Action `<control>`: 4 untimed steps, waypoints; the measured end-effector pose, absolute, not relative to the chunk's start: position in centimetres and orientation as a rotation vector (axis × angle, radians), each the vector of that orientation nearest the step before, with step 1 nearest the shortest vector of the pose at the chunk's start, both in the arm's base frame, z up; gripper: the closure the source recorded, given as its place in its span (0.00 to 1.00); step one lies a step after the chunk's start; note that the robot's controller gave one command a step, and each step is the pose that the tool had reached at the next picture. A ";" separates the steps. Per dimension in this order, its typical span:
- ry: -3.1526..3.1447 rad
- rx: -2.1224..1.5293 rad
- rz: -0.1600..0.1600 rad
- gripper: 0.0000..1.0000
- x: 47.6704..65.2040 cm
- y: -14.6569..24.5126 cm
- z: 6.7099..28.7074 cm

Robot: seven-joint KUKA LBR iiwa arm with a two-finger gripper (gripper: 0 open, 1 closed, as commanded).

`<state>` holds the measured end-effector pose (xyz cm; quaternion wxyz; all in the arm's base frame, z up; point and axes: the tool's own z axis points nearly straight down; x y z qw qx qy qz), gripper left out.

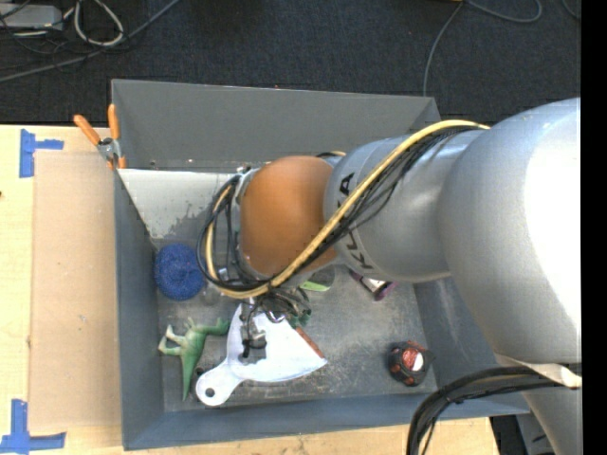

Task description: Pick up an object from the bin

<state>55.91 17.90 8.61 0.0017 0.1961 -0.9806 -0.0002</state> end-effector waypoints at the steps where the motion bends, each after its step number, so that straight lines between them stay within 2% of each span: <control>1: -3.035 0.799 0.000 0.00 55.1 17.5 7.5; 2: -3.037 0.779 -0.001 0.00 55.1 17.6 7.6; 3: -2.894 1.211 -0.001 0.00 53.7 17.4 7.2; 4: -3.033 0.801 -0.001 1.00 54.7 17.5 7.4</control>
Offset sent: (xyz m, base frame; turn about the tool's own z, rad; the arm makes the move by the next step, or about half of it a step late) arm -0.0101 -0.0018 -0.0191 -0.0830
